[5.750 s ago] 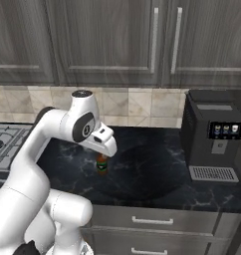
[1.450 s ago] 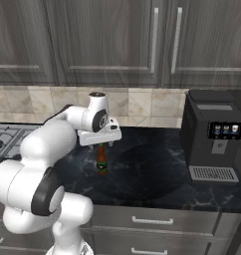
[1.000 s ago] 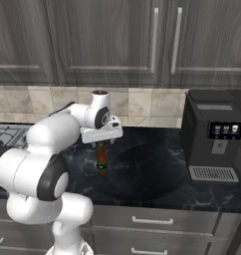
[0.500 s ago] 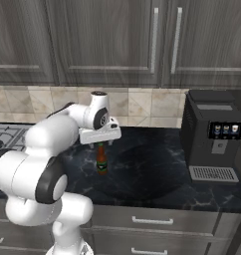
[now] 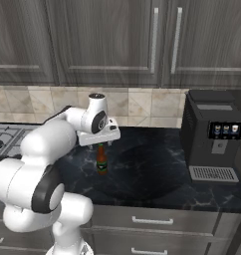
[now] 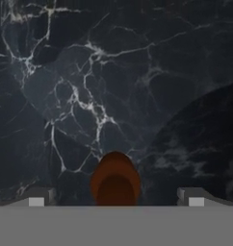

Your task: Move the drinks to the dining counter.

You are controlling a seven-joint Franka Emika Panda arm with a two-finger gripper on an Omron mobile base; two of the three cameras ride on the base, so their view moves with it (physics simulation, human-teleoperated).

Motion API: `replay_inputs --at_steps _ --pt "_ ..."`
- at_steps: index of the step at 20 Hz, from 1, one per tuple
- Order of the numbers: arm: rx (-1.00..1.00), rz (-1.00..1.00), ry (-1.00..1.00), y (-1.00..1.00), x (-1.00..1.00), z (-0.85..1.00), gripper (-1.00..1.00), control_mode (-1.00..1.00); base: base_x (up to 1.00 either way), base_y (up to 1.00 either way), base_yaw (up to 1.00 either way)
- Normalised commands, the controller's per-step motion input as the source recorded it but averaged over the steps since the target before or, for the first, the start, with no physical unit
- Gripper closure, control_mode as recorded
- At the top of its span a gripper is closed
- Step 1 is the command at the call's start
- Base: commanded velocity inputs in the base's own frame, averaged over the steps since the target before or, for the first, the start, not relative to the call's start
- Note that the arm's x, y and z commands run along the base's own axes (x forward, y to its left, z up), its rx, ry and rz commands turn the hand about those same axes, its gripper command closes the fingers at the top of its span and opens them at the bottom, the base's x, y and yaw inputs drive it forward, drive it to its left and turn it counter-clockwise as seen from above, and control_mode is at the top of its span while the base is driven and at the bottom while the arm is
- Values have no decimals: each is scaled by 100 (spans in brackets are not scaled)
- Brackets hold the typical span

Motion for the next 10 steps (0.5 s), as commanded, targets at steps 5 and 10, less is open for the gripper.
replay_inputs --at_steps 5,10 --pt "0 0 -9 -3 -6 0 -100 -100 0 0 0" --pt "0 0 -5 0 0 -5 -100 -100 0 0 0"
